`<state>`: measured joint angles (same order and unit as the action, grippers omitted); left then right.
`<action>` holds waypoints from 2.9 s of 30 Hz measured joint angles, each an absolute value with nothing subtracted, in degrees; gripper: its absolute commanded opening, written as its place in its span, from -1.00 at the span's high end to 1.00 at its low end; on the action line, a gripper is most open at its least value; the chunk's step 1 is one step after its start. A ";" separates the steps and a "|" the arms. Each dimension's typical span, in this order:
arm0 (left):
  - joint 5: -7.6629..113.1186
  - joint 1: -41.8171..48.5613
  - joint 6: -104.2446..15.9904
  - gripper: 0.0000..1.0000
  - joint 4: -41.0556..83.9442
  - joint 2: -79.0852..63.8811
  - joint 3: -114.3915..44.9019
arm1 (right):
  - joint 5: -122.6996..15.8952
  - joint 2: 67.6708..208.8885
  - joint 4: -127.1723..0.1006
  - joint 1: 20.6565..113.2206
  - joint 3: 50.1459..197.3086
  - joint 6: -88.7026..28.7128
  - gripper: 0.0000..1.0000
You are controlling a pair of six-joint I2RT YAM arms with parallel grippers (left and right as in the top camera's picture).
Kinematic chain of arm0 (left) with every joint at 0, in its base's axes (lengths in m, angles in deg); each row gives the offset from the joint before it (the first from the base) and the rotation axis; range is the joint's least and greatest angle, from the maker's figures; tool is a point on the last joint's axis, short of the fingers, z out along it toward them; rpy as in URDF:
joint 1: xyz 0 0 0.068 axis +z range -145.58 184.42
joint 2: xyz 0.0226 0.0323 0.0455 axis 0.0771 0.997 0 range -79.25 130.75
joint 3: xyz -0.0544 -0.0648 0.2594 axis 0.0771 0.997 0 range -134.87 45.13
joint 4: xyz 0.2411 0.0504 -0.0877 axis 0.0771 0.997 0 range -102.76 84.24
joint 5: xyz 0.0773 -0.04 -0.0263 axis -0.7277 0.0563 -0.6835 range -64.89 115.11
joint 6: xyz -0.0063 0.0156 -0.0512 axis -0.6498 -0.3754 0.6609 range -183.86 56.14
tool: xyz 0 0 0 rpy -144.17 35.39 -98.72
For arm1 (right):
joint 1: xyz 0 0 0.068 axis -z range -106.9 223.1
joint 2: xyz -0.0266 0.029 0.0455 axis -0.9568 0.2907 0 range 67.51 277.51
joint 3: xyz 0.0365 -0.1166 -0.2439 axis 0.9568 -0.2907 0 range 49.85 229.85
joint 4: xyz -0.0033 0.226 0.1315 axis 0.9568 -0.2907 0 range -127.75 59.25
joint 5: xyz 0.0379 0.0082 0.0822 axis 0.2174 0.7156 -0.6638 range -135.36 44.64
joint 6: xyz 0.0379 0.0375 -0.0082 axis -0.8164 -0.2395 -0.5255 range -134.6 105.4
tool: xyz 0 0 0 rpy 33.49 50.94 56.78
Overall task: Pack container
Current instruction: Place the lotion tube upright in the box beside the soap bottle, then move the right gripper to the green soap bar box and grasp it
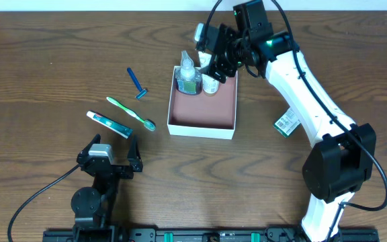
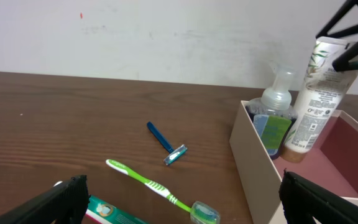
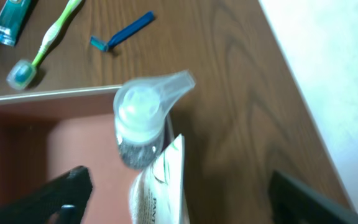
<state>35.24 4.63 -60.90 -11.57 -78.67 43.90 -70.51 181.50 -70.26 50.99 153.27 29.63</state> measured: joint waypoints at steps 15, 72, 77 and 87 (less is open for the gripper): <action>35.24 4.63 -60.90 -0.96 -11.57 -78.67 43.90 | -70.42 174.92 -69.64 51.30 153.35 16.01 -0.99; 35.24 4.63 -60.90 -0.96 -11.57 -78.67 43.90 | -41.72 163.29 -66.69 68.57 107.52 -66.10 -0.64; 35.24 4.63 -60.90 -0.96 -11.57 -78.67 43.90 | -41.72 167.75 -65.73 69.57 107.43 -66.10 -0.64; 35.24 4.63 -60.90 -0.96 -11.57 -78.67 43.90 | -41.74 170.38 -64.14 70.32 107.41 -64.68 -0.06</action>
